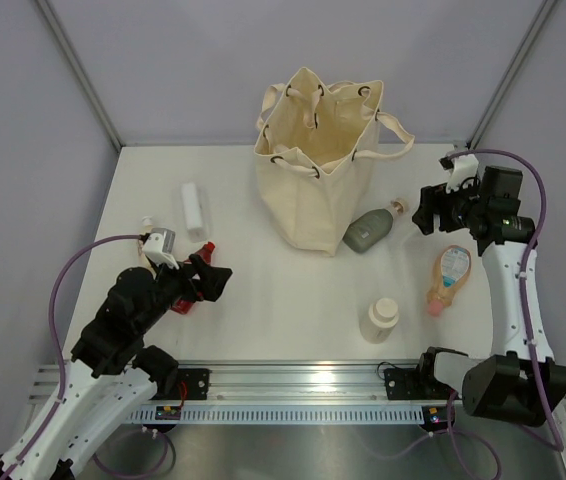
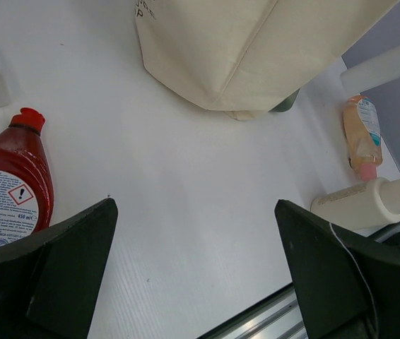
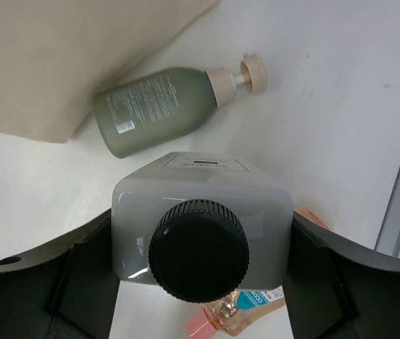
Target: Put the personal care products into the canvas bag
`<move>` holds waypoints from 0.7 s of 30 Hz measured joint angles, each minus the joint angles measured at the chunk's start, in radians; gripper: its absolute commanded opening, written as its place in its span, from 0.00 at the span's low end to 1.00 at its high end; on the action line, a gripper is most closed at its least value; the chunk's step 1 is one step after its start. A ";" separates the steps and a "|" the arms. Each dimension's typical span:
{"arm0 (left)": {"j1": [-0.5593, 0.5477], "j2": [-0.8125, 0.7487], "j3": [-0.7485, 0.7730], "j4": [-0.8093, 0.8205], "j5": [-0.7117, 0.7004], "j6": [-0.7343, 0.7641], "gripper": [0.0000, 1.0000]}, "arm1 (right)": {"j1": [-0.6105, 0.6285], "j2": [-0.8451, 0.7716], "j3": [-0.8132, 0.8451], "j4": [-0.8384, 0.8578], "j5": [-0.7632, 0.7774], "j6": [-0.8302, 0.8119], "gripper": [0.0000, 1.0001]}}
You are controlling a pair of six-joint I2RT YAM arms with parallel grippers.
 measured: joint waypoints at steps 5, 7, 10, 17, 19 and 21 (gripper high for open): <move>0.000 0.012 0.000 0.002 0.013 0.000 0.99 | 0.000 -0.072 0.098 -0.060 -0.068 0.055 0.00; 0.000 0.013 0.000 0.003 0.014 0.000 0.99 | 0.000 -0.058 0.203 -0.131 -0.102 0.079 0.00; 0.000 0.013 0.000 0.006 0.015 0.000 0.99 | -0.001 0.000 0.435 -0.216 -0.154 0.116 0.00; 0.000 0.023 0.000 0.022 0.015 -0.012 0.99 | 0.042 0.216 1.058 -0.258 -0.257 0.240 0.00; 0.000 0.031 0.000 0.022 0.015 -0.016 0.99 | 0.102 0.300 1.225 -0.248 -0.260 0.267 0.00; 0.000 0.036 0.000 0.022 0.015 -0.021 0.99 | 0.187 0.370 1.334 -0.227 -0.249 0.287 0.00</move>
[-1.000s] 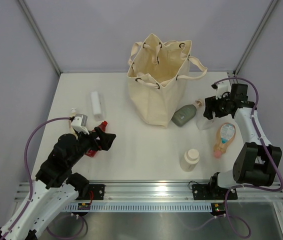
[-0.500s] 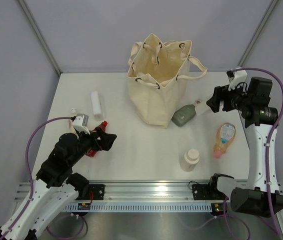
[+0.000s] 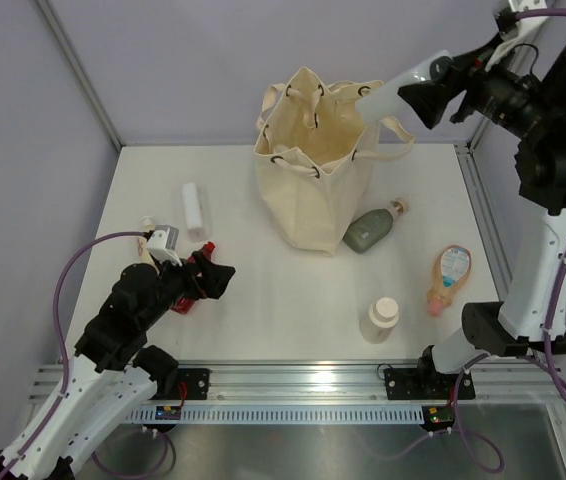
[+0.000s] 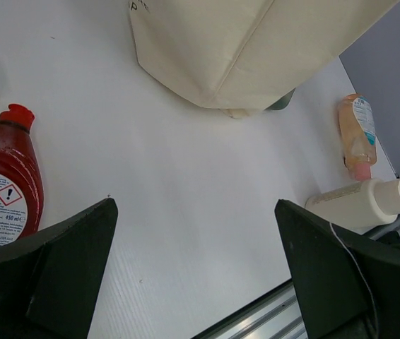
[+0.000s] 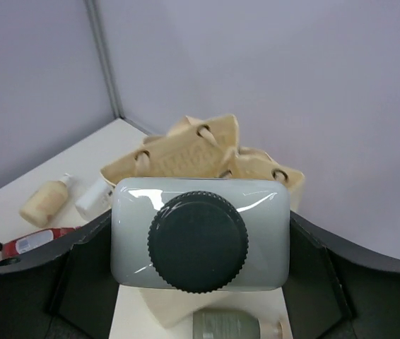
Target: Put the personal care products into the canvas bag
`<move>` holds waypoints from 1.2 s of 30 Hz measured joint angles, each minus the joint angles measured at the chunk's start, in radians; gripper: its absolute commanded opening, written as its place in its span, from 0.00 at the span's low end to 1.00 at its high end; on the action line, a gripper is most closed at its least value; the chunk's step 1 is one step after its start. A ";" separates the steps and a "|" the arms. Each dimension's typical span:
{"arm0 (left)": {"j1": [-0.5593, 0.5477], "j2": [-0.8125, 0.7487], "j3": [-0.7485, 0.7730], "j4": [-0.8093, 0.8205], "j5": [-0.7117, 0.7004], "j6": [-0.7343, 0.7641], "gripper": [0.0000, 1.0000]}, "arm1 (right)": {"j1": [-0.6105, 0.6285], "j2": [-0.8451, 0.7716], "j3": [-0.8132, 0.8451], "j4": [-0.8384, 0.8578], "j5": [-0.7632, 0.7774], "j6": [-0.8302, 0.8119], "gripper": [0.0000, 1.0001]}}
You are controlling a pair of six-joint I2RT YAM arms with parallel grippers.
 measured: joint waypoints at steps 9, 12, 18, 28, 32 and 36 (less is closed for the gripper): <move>0.000 0.010 -0.011 0.002 -0.023 -0.013 0.99 | 0.297 0.357 0.121 0.143 0.076 0.039 0.00; 0.000 0.011 -0.017 -0.005 -0.037 -0.013 0.99 | 0.303 0.415 0.003 0.179 0.166 0.015 0.00; 0.000 0.048 -0.017 0.000 -0.057 -0.013 0.99 | 0.301 0.459 -0.179 0.126 0.436 -0.084 0.00; 0.000 0.090 -0.014 -0.047 -0.124 -0.055 0.99 | 0.378 0.598 -0.176 0.161 0.680 -0.270 0.99; 0.000 0.090 -0.002 -0.068 -0.160 -0.064 0.99 | 0.401 0.604 -0.199 0.211 0.699 -0.312 0.99; 0.000 0.109 0.012 -0.086 -0.182 -0.064 0.99 | 0.395 0.588 -0.162 0.213 0.687 -0.329 0.99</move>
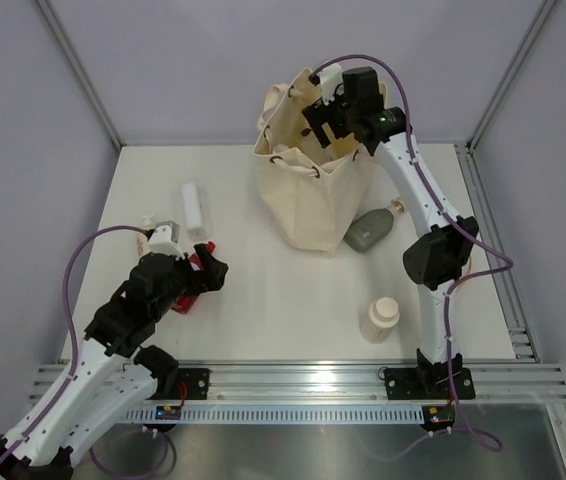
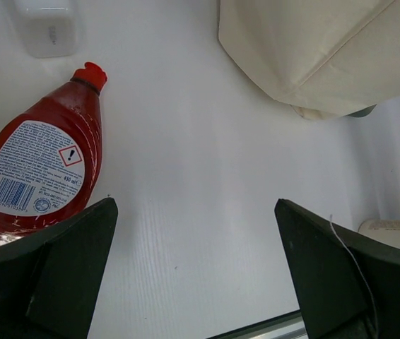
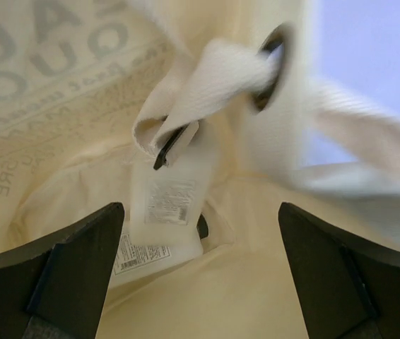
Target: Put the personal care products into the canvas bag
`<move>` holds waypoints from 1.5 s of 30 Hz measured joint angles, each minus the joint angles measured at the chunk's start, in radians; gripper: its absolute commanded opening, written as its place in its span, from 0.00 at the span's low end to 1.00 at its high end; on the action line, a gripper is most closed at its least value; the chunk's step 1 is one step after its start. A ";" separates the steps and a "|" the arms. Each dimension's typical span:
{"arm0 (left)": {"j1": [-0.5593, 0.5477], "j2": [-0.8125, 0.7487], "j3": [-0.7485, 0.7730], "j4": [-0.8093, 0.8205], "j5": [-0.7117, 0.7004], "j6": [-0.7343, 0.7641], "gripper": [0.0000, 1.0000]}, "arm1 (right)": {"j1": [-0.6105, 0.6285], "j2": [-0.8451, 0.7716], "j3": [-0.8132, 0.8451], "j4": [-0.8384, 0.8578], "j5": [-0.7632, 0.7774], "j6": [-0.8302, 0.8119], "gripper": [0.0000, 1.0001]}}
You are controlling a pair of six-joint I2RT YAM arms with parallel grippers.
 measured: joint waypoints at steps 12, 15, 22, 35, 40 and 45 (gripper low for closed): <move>0.172 0.372 0.231 -0.011 0.001 0.087 0.99 | -0.132 -0.478 0.084 -0.144 -0.424 0.081 1.00; 0.322 0.504 0.264 0.030 0.055 0.113 0.99 | -0.271 -0.714 -0.104 -0.127 -0.553 0.092 0.99; 0.451 0.965 0.472 0.088 0.130 0.161 0.99 | -0.410 -1.130 -0.830 -0.086 -0.748 0.093 0.99; 0.466 1.422 0.863 0.057 0.087 0.244 0.85 | -0.490 -1.297 -1.402 0.084 -0.896 0.188 1.00; 0.469 1.487 0.870 0.051 0.049 0.266 0.54 | -0.513 -1.315 -1.436 0.157 -0.948 0.200 0.99; 0.479 1.466 0.823 0.086 0.042 0.291 0.00 | -0.550 -1.319 -1.474 0.181 -0.983 0.205 1.00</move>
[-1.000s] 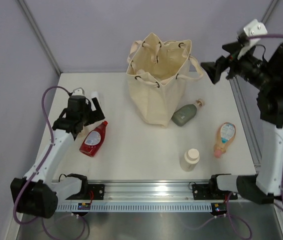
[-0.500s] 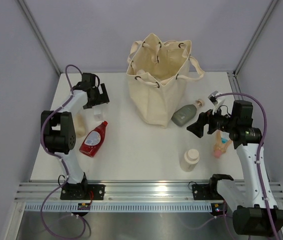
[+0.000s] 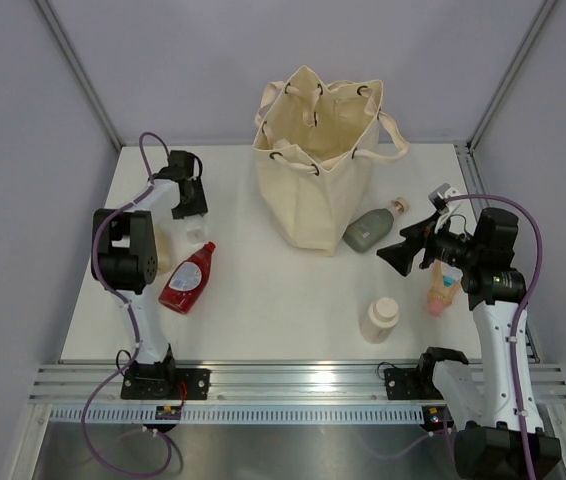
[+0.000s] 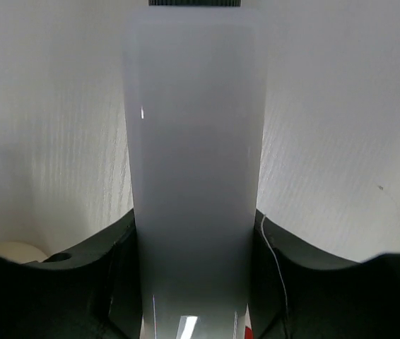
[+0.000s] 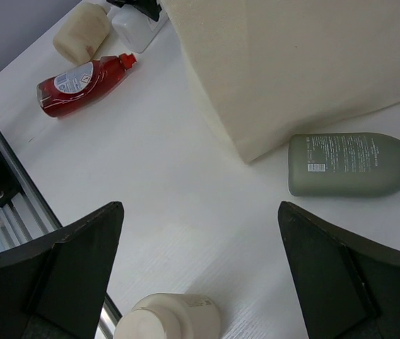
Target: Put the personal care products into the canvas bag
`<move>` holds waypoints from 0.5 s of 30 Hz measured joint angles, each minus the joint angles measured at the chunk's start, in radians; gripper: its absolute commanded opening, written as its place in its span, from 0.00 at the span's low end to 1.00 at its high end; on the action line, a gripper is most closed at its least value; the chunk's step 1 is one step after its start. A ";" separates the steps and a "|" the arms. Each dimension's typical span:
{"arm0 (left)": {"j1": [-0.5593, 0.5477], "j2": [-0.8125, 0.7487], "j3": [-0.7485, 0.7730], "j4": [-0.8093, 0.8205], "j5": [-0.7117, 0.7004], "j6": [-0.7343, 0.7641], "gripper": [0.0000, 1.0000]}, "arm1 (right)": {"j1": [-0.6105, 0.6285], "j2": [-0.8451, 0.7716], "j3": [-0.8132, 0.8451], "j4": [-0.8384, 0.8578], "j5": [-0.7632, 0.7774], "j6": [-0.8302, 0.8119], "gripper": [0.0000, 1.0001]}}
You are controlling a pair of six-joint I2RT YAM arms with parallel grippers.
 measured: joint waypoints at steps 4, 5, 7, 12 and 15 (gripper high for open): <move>0.002 -0.085 -0.105 0.022 0.042 0.011 0.00 | -0.029 -0.021 -0.012 0.014 -0.029 0.005 1.00; 0.003 -0.119 -0.135 0.019 0.064 0.014 0.00 | -0.036 -0.028 -0.014 0.017 -0.033 0.007 1.00; 0.005 -0.208 -0.192 0.018 0.115 0.016 0.00 | -0.051 -0.040 -0.015 0.020 -0.045 0.011 1.00; -0.018 -0.515 -0.271 0.038 0.224 -0.007 0.00 | -0.085 -0.057 -0.018 0.036 -0.064 0.028 1.00; -0.061 -0.709 -0.274 0.089 0.271 -0.047 0.00 | -0.098 -0.062 -0.024 0.043 -0.075 0.038 0.99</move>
